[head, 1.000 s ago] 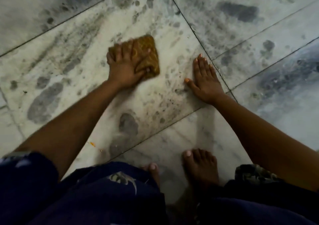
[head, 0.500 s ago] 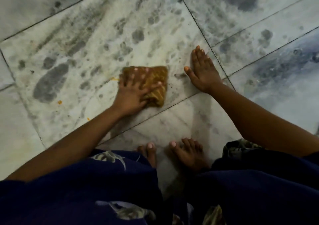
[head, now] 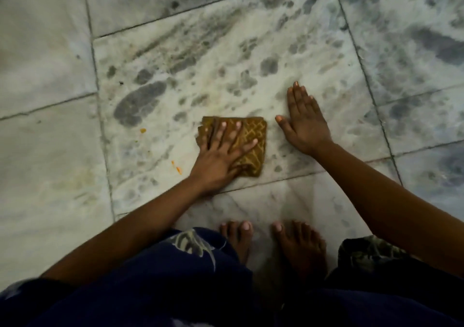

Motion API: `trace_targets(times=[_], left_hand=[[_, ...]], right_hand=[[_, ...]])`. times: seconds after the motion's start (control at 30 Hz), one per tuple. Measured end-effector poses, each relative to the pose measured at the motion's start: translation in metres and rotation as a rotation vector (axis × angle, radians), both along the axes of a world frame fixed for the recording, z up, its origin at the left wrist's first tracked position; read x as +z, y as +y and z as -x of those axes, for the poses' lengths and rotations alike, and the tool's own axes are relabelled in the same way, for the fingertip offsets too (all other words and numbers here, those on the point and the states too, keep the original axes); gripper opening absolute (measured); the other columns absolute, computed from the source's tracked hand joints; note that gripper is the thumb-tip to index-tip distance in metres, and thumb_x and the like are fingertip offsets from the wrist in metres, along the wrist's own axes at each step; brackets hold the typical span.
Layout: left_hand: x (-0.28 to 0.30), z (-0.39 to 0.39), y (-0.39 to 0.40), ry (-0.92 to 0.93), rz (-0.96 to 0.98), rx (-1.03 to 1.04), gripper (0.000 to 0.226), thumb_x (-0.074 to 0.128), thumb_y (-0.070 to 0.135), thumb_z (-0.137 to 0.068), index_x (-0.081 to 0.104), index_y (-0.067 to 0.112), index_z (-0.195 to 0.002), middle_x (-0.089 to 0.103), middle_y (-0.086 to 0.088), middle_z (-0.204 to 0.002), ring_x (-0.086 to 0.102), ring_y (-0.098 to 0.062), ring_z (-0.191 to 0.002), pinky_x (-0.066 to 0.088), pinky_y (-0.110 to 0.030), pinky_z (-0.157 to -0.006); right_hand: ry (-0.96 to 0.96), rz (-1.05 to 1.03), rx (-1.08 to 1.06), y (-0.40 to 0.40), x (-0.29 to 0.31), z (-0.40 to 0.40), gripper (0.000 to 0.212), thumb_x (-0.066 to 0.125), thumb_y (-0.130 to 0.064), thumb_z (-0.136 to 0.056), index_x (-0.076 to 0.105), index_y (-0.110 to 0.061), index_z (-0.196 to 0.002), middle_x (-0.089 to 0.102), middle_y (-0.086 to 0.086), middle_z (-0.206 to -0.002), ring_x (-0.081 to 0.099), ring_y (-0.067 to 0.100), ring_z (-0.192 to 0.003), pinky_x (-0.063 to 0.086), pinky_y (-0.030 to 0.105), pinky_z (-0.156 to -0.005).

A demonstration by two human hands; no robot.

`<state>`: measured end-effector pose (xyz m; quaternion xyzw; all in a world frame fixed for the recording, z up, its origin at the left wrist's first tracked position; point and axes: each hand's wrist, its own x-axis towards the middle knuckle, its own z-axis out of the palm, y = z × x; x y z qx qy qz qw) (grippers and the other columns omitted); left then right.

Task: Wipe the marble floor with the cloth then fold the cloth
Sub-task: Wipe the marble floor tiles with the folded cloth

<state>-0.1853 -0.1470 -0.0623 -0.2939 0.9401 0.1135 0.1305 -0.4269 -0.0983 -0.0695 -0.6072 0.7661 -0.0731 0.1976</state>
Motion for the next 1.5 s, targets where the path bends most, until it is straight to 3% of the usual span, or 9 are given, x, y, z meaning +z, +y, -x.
trace_targets(times=[0.13, 0.33, 0.5, 0.67, 0.9, 1.13, 1.27, 1.43, 1.5], left_hand=[[0.000, -0.011, -0.048, -0.019, -0.002, 0.102, 0.068, 0.001, 0.075, -0.080, 0.002, 0.047, -0.141, 0.004, -0.004, -0.159, 0.001, -0.037, -0.144, 0.005, -0.063, -0.108], [0.013, 0.021, -0.141, -0.068, -0.131, 0.449, 0.059, 0.031, 0.058, -0.093, 0.002, 0.047, -0.144, -0.017, -0.001, -0.157, -0.017, -0.032, -0.143, -0.007, -0.060, -0.110], [0.002, -0.004, -0.039, -0.047, 0.019, 0.231, 0.067, -0.004, 0.074, -0.081, -0.003, 0.046, -0.142, -0.012, -0.006, -0.155, -0.015, -0.034, -0.141, -0.004, -0.059, -0.110], [0.001, -0.024, -0.047, -0.029, -0.052, 0.133, 0.067, -0.002, 0.077, -0.080, -0.002, 0.051, -0.141, -0.006, -0.003, -0.155, -0.006, -0.035, -0.142, 0.006, -0.065, -0.107], [0.012, 0.019, -0.167, -0.113, -0.039, 0.468, 0.062, 0.032, 0.058, -0.092, 0.004, 0.043, -0.145, -0.011, -0.006, -0.158, -0.012, -0.037, -0.143, -0.004, -0.059, -0.112], [0.004, 0.015, -0.033, -0.091, 0.001, 0.214, 0.067, -0.005, 0.076, -0.078, -0.003, 0.048, -0.139, -0.005, -0.008, -0.158, -0.010, -0.037, -0.143, -0.003, -0.060, -0.110], [0.007, 0.024, -0.072, -0.066, -0.029, 0.187, 0.075, -0.007, 0.083, -0.070, -0.001, 0.051, -0.137, -0.005, -0.004, -0.159, -0.007, -0.038, -0.143, 0.001, -0.066, -0.106], [0.012, 0.013, -0.155, -0.059, -0.052, 0.564, 0.062, 0.031, 0.064, -0.089, 0.006, 0.048, -0.143, -0.007, -0.002, -0.159, -0.009, -0.036, -0.143, -0.001, -0.063, -0.110], [0.013, -0.006, -0.147, -0.052, -0.046, 0.624, 0.064, 0.029, 0.067, -0.088, 0.006, 0.046, -0.144, -0.007, -0.002, -0.159, -0.009, -0.036, -0.143, -0.002, -0.062, -0.110]], right_hand=[[0.040, 0.030, 0.044, -0.008, -0.009, -0.016, 0.080, 0.009, -0.055, -0.087, 0.006, -0.004, -0.148, 0.002, 0.014, -0.157, 0.001, 0.024, -0.145, -0.008, 0.029, -0.113], [0.084, 0.051, 0.123, -0.007, -0.012, -0.011, 0.077, 0.013, -0.054, -0.090, 0.007, -0.004, -0.148, 0.003, 0.016, -0.157, 0.002, 0.024, -0.145, -0.007, 0.029, -0.114], [0.088, 0.058, 0.130, -0.008, -0.013, -0.011, 0.075, 0.013, -0.052, -0.091, 0.007, -0.003, -0.147, 0.006, 0.017, -0.156, 0.004, 0.025, -0.145, -0.011, 0.027, -0.112], [0.095, 0.079, 0.122, -0.007, -0.016, -0.011, 0.073, 0.017, -0.050, -0.092, 0.011, -0.002, -0.147, 0.009, 0.018, -0.156, 0.007, 0.025, -0.144, -0.009, 0.028, -0.113], [0.070, 0.109, 0.128, -0.008, -0.017, -0.011, 0.073, 0.015, -0.051, -0.092, 0.009, -0.003, -0.147, 0.006, 0.015, -0.156, -0.002, 0.017, -0.142, -0.014, 0.024, -0.112], [0.050, 0.110, 0.105, -0.008, -0.013, -0.012, 0.070, 0.025, -0.046, -0.093, 0.022, 0.000, -0.145, 0.020, 0.019, -0.153, 0.012, 0.023, -0.141, -0.004, 0.030, -0.114], [0.054, 0.112, 0.099, -0.008, -0.015, -0.013, 0.069, 0.026, -0.046, -0.093, 0.022, 0.000, -0.145, 0.020, 0.018, -0.153, 0.014, 0.023, -0.142, -0.001, 0.032, -0.115], [0.061, 0.085, 0.105, -0.006, -0.014, -0.013, 0.071, 0.024, -0.047, -0.093, 0.017, -0.001, -0.146, 0.013, 0.016, -0.154, 0.009, 0.021, -0.142, -0.002, 0.031, -0.115], [0.056, 0.090, 0.113, -0.008, -0.014, -0.011, 0.072, 0.020, -0.050, -0.093, 0.009, -0.002, -0.146, 0.003, 0.012, -0.154, 0.004, 0.020, -0.142, -0.007, 0.028, -0.114]])
